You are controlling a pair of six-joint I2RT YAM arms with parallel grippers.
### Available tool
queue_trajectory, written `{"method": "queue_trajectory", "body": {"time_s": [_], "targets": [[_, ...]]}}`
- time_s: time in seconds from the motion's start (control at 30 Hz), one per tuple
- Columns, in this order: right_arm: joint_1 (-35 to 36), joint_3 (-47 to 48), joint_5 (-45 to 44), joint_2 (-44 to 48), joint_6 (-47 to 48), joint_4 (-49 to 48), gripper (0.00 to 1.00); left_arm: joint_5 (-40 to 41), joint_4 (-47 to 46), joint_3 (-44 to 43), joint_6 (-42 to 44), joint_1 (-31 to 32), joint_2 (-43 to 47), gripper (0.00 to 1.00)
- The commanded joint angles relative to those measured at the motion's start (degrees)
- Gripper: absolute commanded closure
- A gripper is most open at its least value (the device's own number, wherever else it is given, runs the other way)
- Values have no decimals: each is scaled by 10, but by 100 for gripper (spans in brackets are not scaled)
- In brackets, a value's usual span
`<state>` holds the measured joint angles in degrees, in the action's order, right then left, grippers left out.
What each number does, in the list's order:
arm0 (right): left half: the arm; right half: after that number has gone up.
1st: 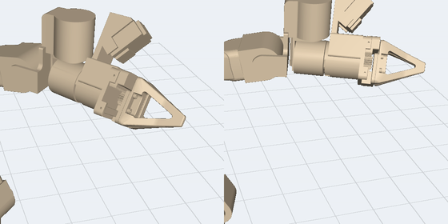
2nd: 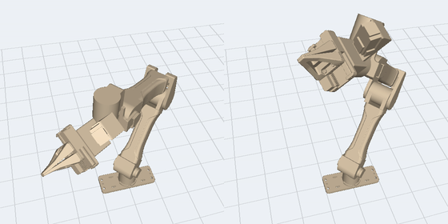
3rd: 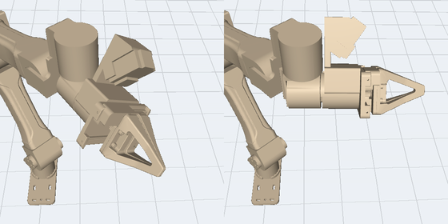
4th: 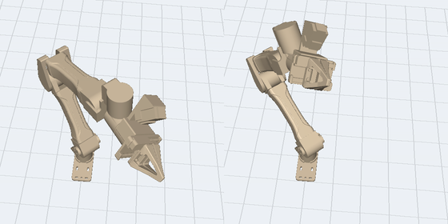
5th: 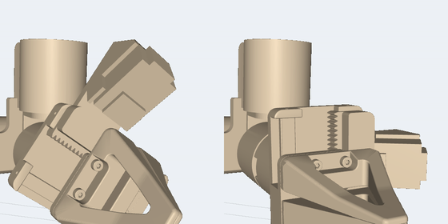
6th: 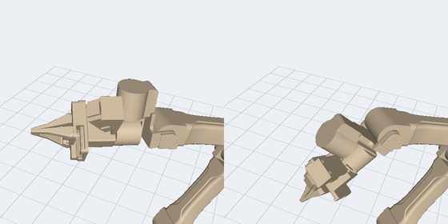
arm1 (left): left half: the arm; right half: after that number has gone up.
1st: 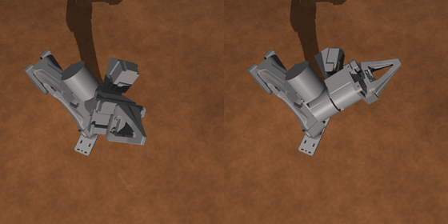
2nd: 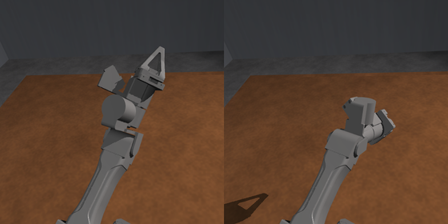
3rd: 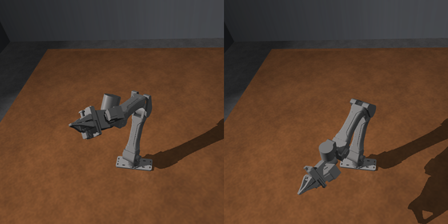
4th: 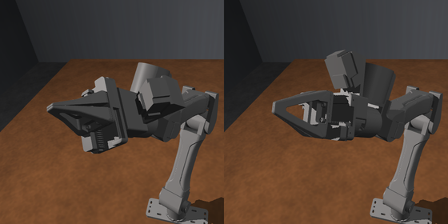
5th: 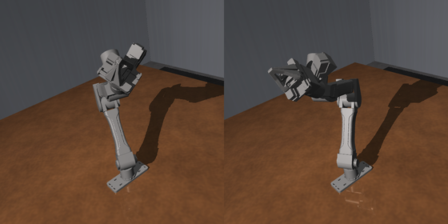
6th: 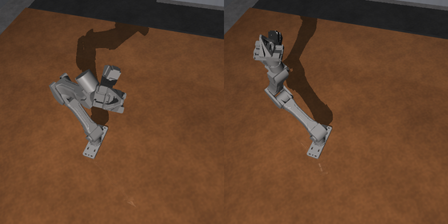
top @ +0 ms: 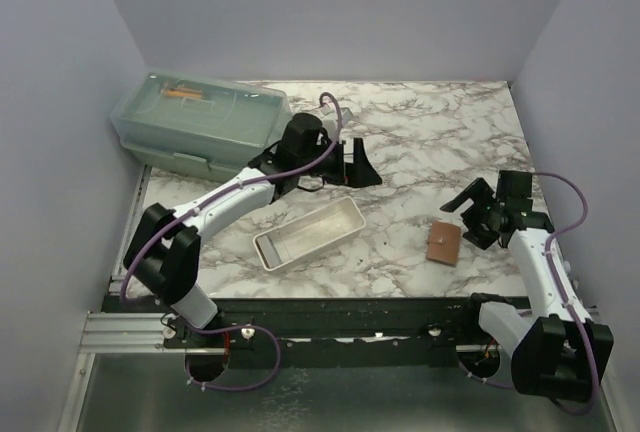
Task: Put the credit cards into the card holder
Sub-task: Open the card holder at the center of the board.
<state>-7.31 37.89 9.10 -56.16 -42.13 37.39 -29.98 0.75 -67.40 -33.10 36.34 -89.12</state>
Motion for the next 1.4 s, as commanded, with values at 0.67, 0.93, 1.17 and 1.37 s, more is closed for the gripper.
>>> {"method": "queue_trajectory", "body": {"time_s": [0.67,0.93,1.17,1.37], "targets": [[-58,-228,334,-70,-84,-395,34,-29,44,-106,-105,123,-232,44],[-58,-221,273,-80,-22,-349,36,1,79,-160,-96,131,-296,72],[-57,-227,241,-59,-10,-337,39,16,97,-191,-93,146,-343,80],[-58,-201,194,-64,1,-287,38,37,110,-196,-103,150,-373,86]]}}
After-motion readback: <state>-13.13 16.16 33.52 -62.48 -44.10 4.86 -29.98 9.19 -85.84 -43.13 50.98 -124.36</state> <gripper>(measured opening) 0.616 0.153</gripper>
